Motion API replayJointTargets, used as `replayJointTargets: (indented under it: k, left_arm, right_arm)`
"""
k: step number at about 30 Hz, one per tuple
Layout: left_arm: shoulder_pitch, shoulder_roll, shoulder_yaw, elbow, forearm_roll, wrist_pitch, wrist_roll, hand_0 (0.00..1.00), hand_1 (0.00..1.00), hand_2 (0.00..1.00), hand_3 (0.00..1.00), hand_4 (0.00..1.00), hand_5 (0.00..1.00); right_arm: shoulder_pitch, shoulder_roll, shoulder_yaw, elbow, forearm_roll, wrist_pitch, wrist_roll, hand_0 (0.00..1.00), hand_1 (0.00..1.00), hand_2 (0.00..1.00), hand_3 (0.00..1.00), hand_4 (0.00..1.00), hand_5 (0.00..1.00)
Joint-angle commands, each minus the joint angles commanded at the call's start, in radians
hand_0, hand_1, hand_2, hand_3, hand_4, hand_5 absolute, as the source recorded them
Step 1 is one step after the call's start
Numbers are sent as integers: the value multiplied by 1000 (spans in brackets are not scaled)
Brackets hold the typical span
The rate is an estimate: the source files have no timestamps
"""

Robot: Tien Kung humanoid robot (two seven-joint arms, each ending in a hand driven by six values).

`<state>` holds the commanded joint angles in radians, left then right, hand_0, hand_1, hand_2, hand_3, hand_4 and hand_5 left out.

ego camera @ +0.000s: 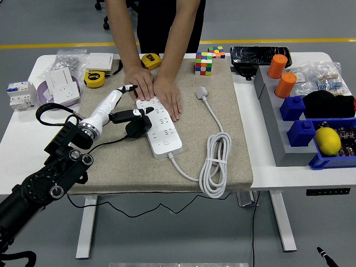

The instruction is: Pick up the plug,place it near the board,insert it into the board,press the button

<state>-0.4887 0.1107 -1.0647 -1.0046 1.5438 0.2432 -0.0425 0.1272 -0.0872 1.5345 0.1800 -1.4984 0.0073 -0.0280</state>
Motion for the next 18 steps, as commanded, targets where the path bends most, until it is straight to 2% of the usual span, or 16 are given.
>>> replayJointTargets:
  k: [1, 3, 6, 7, 9, 12, 18]
  left_arm:
    - [20, -9, -26, -25, -30, 29, -20, 997, 998, 997, 958, 998, 998]
    - [67, -27, -65, -81, -108, 100, -75, 997, 998, 997, 958, 998, 998]
    - [149, -56, -76, -170, -236, 199, -179, 997, 998, 997, 958, 998, 998]
    - [171, -61, -74, -190, -275, 215, -202, 961, 981, 955, 920, 998, 998]
    - [228, -70, -58, -221, -373, 210, -230, 961, 981, 955, 920, 998, 998]
    - [269, -73, -38, -226, -473, 197, -232, 961, 981, 955, 920, 998, 998]
    - [301, -68, 10, -209, -450, 171, -208, 982, 961, 922, 898, 998, 998]
  right_arm:
    - [-2, 1, 2, 0, 0, 0, 0, 826, 743, 742, 774, 998, 998]
    - [-5, 2, 4, 0, -1, -1, 0, 826, 743, 742, 774, 998, 998]
    - [-9, 4, 8, 0, -6, -1, -1, 826, 743, 742, 774, 998, 998]
    - [-9, 5, 8, 0, -7, -1, -1, 826, 743, 742, 774, 998, 998]
    - [-10, 7, 7, 0, -4, -1, 0, 826, 743, 742, 774, 998, 998]
    - [-8, 6, 5, 0, -5, -1, 1, 826, 743, 742, 774, 998, 998]
    - [-6, 3, 6, 0, -7, -1, 1, 826, 743, 743, 774, 998, 998]
